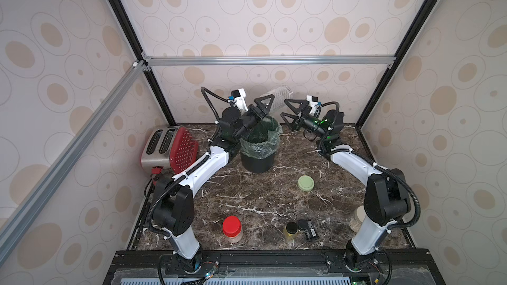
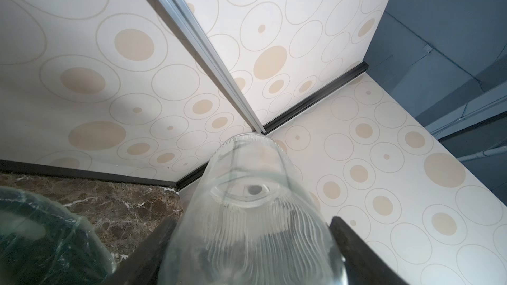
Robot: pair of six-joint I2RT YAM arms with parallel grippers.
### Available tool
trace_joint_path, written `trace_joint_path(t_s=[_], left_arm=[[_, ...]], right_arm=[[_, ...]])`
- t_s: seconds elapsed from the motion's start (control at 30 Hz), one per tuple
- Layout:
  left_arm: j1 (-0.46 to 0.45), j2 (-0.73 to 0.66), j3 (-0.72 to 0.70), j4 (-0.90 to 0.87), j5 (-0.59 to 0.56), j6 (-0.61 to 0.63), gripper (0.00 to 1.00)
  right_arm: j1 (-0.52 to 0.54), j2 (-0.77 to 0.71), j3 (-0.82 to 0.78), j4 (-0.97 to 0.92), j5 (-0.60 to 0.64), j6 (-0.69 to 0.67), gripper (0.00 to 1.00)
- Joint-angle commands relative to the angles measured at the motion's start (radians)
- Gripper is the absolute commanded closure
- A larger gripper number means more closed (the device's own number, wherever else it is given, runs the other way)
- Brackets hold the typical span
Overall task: Empty expired oatmeal from jars
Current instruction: Place the jar at the center of the board.
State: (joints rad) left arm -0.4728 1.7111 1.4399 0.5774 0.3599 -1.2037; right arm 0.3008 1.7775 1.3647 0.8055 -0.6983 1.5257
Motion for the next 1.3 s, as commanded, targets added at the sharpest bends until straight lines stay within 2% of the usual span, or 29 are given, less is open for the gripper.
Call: trace_joint_path(t_s=[0.0,0.17,0.33,0.47,0.5,0.57,0.6,0.67,0.7,0.83,0.9,1.0,1.13,1.27], left_arm=[[-0.012,-0.029,0.03,0.166,0.059,-0.048,1.0],[-0.02,-0.028,0.03,0.168,0.062,-0.054,1.0],[-0.026,-0.024,0.039,0.167,0.066,-0.053,1.0],[-0.026,-0.027,0.036,0.165,0.068,-0.052,1.0],[-0.027,-0.029,0.034,0.163,0.068,-0.048,1.0],[-0.026,-0.034,0.032,0.159,0.071,-0.043,1.0],[-0.026,-0.036,0.032,0.152,0.073,-0.04,1.0],[-0.026,-0.038,0.03,0.147,0.082,-0.034,1.0],[-0.027,-0.039,0.028,0.141,0.087,-0.034,0.93],[-0.026,-0.064,-0.003,0.085,0.103,-0.02,0.04],[-0.025,-0.103,-0.032,0.018,0.105,0.026,0.01],[-0.026,-0.177,-0.061,-0.134,0.086,0.128,0.01],[-0.025,-0.243,-0.075,-0.312,0.07,0.219,0.01],[-0.026,-0.281,-0.093,-0.449,0.074,0.273,0.01]], right_arm=[[0.006,0.012,0.053,0.077,0.033,0.063,0.01],[0.011,0.025,0.097,0.077,0.049,0.063,0.0],[0.024,0.036,0.13,0.074,0.059,0.063,0.05],[0.027,0.038,0.14,0.084,0.066,0.064,0.2],[0.027,0.039,0.14,0.09,0.07,0.067,0.28],[0.027,0.039,0.14,0.09,0.069,0.067,0.37],[0.026,0.038,0.141,0.088,0.067,0.066,0.46],[0.026,0.036,0.143,0.071,0.061,0.061,0.53],[0.026,0.034,0.145,0.058,0.054,0.052,0.57],[0.019,-0.003,0.141,-0.053,0.015,-0.043,0.63],[0.011,-0.042,0.122,-0.151,-0.001,-0.133,0.65],[0.003,-0.127,0.087,-0.381,0.018,-0.343,0.68],[0.003,-0.251,0.047,-0.686,0.127,-0.64,0.7],[0.007,-0.367,-0.023,-0.895,0.249,-0.855,0.69]])
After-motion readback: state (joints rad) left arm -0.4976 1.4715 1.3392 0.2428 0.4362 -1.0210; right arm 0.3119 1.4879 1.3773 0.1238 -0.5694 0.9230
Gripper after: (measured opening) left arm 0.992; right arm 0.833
